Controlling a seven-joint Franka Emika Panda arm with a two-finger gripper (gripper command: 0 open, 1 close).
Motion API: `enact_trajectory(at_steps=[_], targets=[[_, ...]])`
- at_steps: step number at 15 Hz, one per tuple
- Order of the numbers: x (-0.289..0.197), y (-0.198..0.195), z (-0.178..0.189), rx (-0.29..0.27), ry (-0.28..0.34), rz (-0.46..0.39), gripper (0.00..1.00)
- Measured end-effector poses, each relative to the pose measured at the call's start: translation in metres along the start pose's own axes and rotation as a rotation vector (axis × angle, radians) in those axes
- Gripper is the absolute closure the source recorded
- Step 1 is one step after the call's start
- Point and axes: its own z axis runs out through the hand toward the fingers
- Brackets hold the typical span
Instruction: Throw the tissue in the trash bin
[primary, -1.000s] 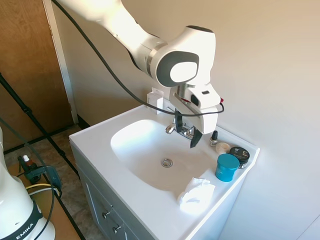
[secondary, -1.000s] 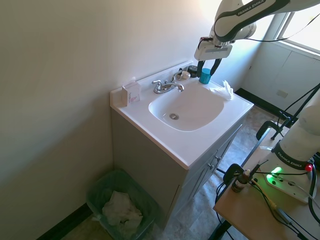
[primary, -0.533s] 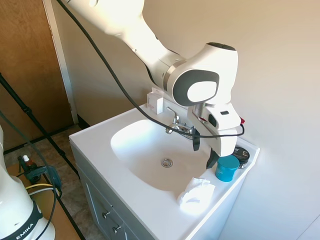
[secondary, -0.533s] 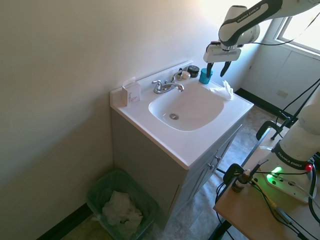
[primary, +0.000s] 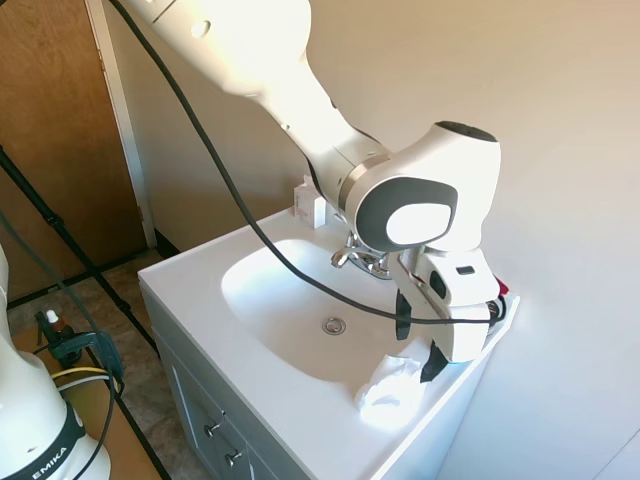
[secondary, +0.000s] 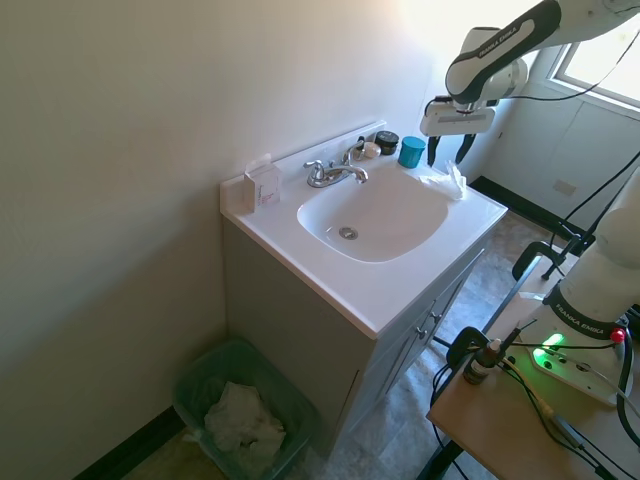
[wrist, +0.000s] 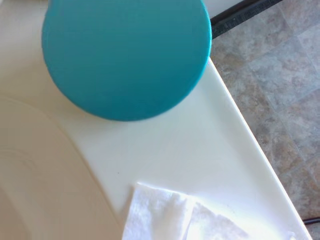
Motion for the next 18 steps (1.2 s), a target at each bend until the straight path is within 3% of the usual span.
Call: enact_trajectory(at_steps=[2,3,18], targets=[[0.004,0.005,0.01,-0.016,-0.006,0.004,0.0],[0.005,0.006,0.016,-0.023,-0.009,0.002,1.0],[-0.003,0.003,0.035,-0.046,-0.022,-0.037,1.0]])
